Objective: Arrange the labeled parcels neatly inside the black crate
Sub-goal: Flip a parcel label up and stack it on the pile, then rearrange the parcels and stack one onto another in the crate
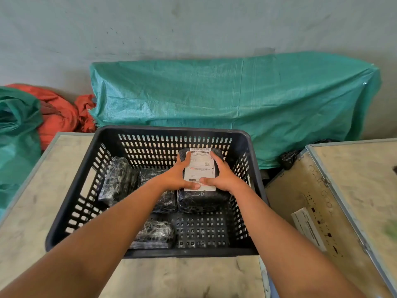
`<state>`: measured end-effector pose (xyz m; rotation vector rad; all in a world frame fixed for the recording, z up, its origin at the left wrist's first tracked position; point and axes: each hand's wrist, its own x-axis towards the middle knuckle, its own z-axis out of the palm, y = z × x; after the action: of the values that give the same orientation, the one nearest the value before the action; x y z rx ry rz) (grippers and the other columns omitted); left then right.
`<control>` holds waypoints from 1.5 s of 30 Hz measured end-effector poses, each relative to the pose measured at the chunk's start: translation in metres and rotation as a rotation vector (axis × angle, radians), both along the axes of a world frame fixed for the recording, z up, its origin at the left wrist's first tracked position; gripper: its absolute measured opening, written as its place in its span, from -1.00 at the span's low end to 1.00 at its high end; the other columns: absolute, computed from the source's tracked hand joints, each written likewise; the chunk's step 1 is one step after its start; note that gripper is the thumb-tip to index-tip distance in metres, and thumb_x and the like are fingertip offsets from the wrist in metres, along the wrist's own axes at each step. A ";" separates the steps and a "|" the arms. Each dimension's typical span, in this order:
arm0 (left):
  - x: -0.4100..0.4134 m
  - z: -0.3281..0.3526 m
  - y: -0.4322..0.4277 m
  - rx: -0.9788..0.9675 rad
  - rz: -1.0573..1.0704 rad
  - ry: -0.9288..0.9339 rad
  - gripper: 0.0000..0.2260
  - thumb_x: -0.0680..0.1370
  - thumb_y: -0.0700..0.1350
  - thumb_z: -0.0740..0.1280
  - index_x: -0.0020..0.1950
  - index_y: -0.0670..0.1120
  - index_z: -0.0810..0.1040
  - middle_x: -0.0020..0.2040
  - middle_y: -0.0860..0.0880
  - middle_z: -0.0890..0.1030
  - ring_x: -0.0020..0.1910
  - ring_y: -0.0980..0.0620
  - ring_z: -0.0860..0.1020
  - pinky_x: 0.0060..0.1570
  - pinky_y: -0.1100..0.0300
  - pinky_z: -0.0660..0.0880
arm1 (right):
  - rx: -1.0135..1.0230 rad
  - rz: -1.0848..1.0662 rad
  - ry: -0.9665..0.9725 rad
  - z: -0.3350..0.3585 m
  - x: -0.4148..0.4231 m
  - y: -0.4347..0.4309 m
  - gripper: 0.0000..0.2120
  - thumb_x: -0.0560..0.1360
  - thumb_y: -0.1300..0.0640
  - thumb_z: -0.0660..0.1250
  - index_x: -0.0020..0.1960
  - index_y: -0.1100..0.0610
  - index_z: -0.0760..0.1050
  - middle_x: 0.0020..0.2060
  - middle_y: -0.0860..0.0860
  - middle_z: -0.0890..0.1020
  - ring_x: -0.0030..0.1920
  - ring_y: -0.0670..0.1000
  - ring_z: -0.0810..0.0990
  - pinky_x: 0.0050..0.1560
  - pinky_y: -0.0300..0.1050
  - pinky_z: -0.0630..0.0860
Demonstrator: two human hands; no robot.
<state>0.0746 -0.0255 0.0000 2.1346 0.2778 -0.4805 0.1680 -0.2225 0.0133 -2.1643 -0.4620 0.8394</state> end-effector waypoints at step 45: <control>-0.215 0.074 0.144 -0.004 0.643 -0.342 -0.55 0.56 -0.14 0.45 0.34 0.31 0.54 0.23 0.09 0.64 0.21 0.10 0.60 0.30 0.07 0.49 | -0.514 0.659 -0.478 -0.067 -0.119 0.158 0.15 0.33 0.12 0.65 0.66 -0.16 -0.03 0.65 0.14 -0.19 0.61 0.33 -0.22 0.57 0.32 -0.06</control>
<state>-0.1401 0.1190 0.0743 1.9401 0.7264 0.2518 0.0487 -0.0648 -0.0542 -2.7436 -1.3816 0.8303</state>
